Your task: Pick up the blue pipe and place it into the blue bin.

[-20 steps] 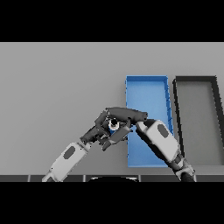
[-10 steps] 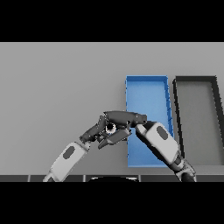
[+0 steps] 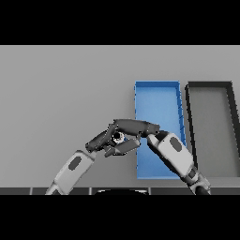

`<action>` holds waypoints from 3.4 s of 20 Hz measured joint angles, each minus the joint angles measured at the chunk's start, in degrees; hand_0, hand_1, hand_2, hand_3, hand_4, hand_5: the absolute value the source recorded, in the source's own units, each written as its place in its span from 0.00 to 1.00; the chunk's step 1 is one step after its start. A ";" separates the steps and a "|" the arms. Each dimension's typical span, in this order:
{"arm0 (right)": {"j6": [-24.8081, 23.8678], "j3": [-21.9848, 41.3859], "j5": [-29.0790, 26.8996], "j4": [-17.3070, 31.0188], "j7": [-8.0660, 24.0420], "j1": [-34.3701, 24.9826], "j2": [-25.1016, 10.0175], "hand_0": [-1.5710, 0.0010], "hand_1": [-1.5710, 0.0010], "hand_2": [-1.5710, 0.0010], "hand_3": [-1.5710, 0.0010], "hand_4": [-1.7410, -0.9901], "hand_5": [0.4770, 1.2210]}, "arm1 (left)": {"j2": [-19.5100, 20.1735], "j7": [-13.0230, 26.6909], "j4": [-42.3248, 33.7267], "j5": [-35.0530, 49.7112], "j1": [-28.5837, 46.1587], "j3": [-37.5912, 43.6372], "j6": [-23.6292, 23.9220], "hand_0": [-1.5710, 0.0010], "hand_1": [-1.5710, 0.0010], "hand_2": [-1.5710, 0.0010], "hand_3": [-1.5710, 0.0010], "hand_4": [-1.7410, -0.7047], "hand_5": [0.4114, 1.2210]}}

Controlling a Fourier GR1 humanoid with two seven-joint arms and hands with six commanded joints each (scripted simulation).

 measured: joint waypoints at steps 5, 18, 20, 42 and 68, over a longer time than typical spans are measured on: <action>-0.41 -0.65 2.69 0.92 -0.48 0.11 1.69 0.00 0.00 0.00 0.00 0.34 1.00 | -1.03 3.10 -0.17 3.30 1.08 1.31 -0.27 0.96 0.97 0.97 0.97 0.83 0.30; -12.91 -10.44 -27.28 1.89 12.06 -17.21 -2.26 0.00 0.00 0.00 0.00 0.33 1.00 | -0.84 8.96 -1.56 4.60 3.64 1.40 0.01 1.00 1.00 1.00 1.00 0.79 0.10; -13.33 -12.90 -28.39 5.66 11.44 -22.88 -3.53 0.00 0.00 0.00 0.00 0.33 1.00 | -0.80 9.44 -1.80 4.58 3.19 1.43 -0.02 1.00 1.00 1.00 1.00 0.79 0.09; -24.91 -22.53 -1.86 34.05 16.76 -8.48 -10.52 0.00 0.00 0.00 0.18 0.26 1.00 | 0.62 8.18 -3.11 3.79 4.09 1.93 0.33 1.00 1.00 1.00 1.00 0.83 0.08; -30.62 24.97 -26.28 41.83 13.28 -12.78 -31.33 0.90 0.95 0.98 0.99 0.77 0.43 | 0.39 9.63 -2.84 2.84 3.93 1.50 0.88 1.00 1.00 1.00 1.00 0.83 0.08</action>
